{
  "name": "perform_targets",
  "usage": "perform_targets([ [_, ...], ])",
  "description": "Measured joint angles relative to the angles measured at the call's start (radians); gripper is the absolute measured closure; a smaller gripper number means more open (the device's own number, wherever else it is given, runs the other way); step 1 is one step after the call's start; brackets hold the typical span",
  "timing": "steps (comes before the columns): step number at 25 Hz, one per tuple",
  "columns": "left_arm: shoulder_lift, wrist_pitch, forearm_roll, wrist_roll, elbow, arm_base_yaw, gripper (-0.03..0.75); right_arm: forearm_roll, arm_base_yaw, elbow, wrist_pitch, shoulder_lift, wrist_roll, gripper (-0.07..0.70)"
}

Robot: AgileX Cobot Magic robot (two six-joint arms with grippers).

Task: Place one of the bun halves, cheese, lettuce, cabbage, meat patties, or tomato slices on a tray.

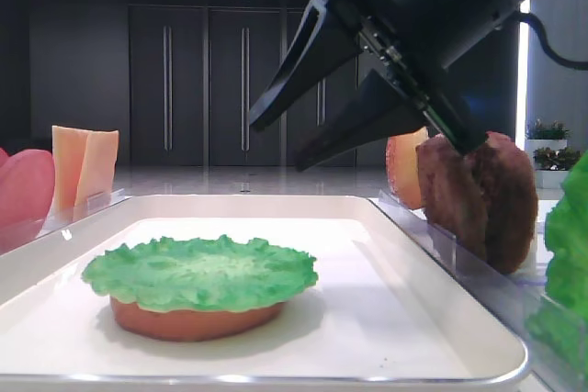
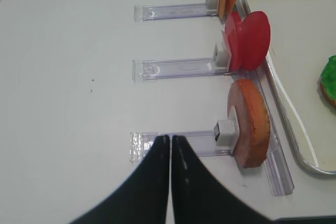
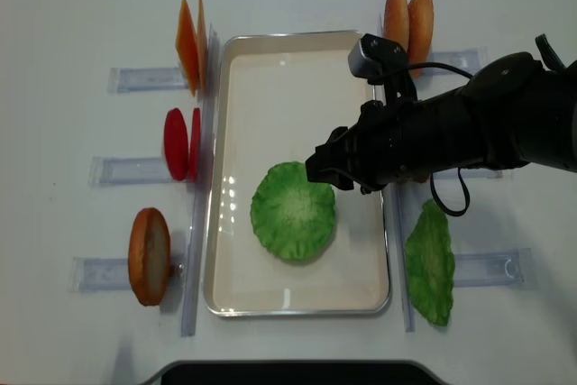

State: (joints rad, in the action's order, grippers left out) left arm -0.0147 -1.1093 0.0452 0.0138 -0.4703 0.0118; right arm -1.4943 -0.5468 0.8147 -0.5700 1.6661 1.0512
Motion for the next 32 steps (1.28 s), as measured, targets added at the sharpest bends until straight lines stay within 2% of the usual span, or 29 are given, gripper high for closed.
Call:
perform_targets([
  [5, 0.000, 0.000, 0.000, 0.000, 0.000, 0.000, 0.722, 0.062, 0.000, 0.000, 0.004, -0.042, -0.035, 0.358],
  [7, 0.000, 0.000, 0.000, 0.000, 0.000, 0.000, 0.722, 0.128, 0.000, 0.000, 0.004, -0.074, -0.067, 0.358],
  [10, 0.000, 0.000, 0.000, 0.000, 0.000, 0.000, 0.722, 0.285, 0.007, 0.000, 0.002, -0.143, -0.177, 0.358],
  [14, 0.000, 0.000, 0.000, 0.000, 0.000, 0.000, 0.722, 0.513, 0.053, 0.000, -0.043, -0.255, -0.353, 0.358],
  [17, 0.000, 0.000, 0.000, 0.000, 0.000, 0.000, 0.722, 0.668, 0.112, 0.000, -0.095, -0.346, -0.473, 0.358],
  [27, 0.000, 0.000, 0.000, 0.000, 0.000, 0.000, 0.722, 1.139, 0.385, 0.000, -0.350, -0.645, -0.764, 0.358],
  [32, 0.000, 0.000, 0.000, 0.000, 0.000, 0.000, 0.722, 1.369, 0.459, 0.000, -0.455, -0.775, -0.894, 0.358],
])
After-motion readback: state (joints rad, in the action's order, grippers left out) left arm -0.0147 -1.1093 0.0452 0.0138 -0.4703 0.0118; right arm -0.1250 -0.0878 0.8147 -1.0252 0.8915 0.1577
